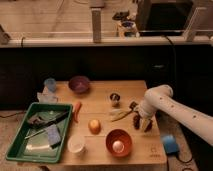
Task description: Place grapes in red bowl
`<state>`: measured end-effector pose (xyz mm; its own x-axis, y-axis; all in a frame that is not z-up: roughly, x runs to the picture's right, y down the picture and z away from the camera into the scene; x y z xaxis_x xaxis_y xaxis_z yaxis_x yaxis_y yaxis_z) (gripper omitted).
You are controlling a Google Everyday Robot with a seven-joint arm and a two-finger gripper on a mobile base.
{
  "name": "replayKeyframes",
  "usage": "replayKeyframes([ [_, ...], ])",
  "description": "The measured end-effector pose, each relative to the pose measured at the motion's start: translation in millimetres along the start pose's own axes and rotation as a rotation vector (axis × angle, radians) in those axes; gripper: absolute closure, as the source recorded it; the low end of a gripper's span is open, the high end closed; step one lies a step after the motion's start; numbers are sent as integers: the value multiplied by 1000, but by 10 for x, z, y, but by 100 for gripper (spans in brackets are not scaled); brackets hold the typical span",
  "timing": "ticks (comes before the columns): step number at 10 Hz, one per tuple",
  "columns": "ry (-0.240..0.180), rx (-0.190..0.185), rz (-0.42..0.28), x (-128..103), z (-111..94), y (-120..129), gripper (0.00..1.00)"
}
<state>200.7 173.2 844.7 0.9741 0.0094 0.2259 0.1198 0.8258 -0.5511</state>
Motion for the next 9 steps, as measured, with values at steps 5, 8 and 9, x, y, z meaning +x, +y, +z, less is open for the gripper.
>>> replayKeyframes([
  [5, 13, -15, 3, -46, 85, 26, 20],
  [8, 18, -23, 13, -55, 141, 35, 20],
  [9, 19, -25, 15, -59, 150, 35, 20],
])
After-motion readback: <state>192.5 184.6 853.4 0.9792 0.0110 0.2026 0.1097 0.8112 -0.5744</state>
